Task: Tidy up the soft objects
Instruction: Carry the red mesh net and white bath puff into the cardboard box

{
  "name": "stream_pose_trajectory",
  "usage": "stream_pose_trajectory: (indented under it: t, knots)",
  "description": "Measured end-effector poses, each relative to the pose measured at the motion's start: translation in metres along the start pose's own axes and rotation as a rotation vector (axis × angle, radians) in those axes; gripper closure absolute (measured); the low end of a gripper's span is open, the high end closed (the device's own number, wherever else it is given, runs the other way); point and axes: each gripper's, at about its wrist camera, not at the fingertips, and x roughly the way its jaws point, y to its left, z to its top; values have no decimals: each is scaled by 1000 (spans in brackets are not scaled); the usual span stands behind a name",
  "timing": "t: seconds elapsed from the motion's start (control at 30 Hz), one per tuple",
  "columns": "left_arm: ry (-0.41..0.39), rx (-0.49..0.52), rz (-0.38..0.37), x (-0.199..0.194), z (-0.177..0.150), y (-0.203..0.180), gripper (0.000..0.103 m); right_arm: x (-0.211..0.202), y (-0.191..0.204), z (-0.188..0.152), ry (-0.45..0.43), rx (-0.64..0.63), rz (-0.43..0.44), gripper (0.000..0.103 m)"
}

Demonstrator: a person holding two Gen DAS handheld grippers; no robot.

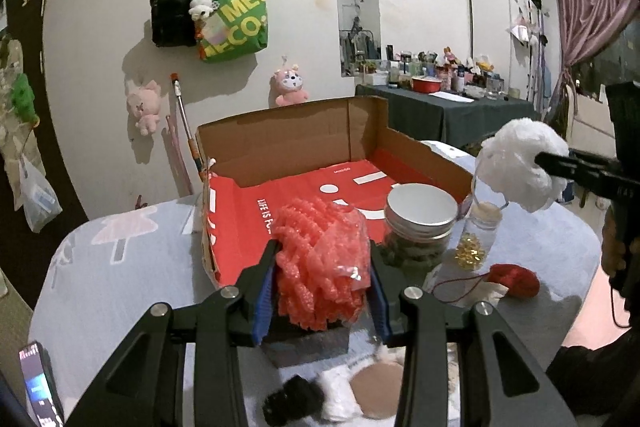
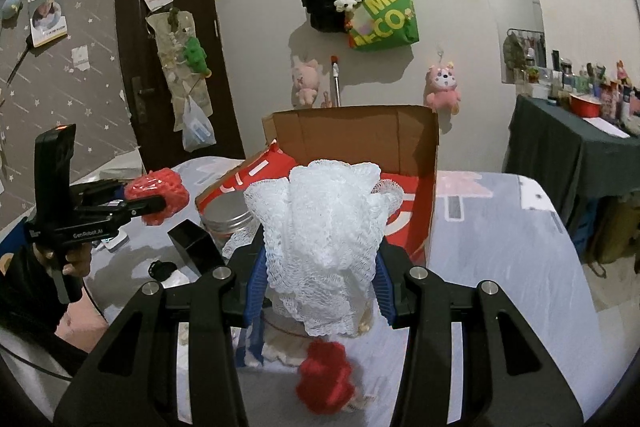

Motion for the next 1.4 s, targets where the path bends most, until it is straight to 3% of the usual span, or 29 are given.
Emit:
stream_pose_trajectory:
  t: [0.47, 0.83, 1.1, 1.4]
  knots:
    - [75, 104, -42, 48, 45, 19, 61, 46, -11, 49, 49, -120, 20, 60]
    - [173, 158, -85, 121, 81, 25, 61, 136, -21, 93, 179, -187, 38, 60]
    - [256, 134, -84, 196, 106, 32, 61, 218, -38, 117, 314, -122, 23, 60]
    - [345, 110, -65, 265, 110, 36, 61, 295, -61, 126, 434, -30, -47, 60]
